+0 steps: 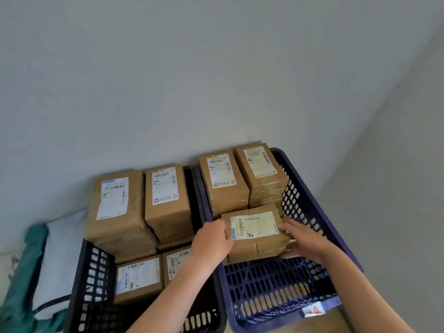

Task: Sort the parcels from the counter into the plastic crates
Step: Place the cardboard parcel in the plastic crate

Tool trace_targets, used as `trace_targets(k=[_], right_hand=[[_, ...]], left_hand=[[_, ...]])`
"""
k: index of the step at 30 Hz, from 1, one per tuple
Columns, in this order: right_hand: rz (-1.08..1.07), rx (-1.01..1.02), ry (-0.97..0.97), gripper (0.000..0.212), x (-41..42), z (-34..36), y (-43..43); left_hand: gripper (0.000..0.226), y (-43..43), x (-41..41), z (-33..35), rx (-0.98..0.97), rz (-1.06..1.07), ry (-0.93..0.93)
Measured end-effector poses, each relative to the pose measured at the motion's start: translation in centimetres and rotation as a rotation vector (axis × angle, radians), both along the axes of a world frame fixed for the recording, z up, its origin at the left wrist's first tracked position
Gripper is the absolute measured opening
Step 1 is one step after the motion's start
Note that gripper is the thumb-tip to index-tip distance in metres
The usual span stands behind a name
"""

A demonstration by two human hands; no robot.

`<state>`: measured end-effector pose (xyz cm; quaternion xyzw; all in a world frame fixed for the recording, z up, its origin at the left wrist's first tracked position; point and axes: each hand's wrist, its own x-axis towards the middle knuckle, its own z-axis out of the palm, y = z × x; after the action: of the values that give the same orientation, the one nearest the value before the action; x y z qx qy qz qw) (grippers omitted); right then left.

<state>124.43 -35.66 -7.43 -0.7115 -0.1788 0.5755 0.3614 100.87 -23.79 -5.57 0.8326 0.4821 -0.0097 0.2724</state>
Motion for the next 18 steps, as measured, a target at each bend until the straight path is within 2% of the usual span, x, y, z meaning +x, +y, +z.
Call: trace_targets(k=[2, 5, 7, 9, 13, 18], right_hand=[[-0.018, -0.012, 0.061, 0.024, -0.1, -1.5, 0.7], [-0.086, -0.015, 0.131, 0.033, -0.3, -3.5, 1.7], [-0.085, -0.027, 0.065, 0.039, -0.7, -4.4, 2.4], [-0.06, -0.035, -0.022, 0.04, -1.2, -4.6, 2.8], [-0.045, -0.033, -0.069, 0.039, -1.6, -5.0, 2.9], [-0.068, -0.042, 0.016, 0.038, -0.8, -4.8, 2.9]], left_hand=[[0.015, -0.4, 0.0, -0.3, 0.068, -0.018, 0.032], [0.021, -1.0, 0.1, -0.7, 0.207, -0.088, 0.102], [0.03, -1.3, 0.4, -1.2, 0.3, -0.161, 0.165], [0.045, -1.6, 1.0, -1.7, 0.309, -0.223, 0.22], [0.065, -1.8, 1.8, -2.5, 0.32, -0.302, 0.296], [0.061, -1.7, 1.9, -2.8, 0.335, -0.308, 0.286]])
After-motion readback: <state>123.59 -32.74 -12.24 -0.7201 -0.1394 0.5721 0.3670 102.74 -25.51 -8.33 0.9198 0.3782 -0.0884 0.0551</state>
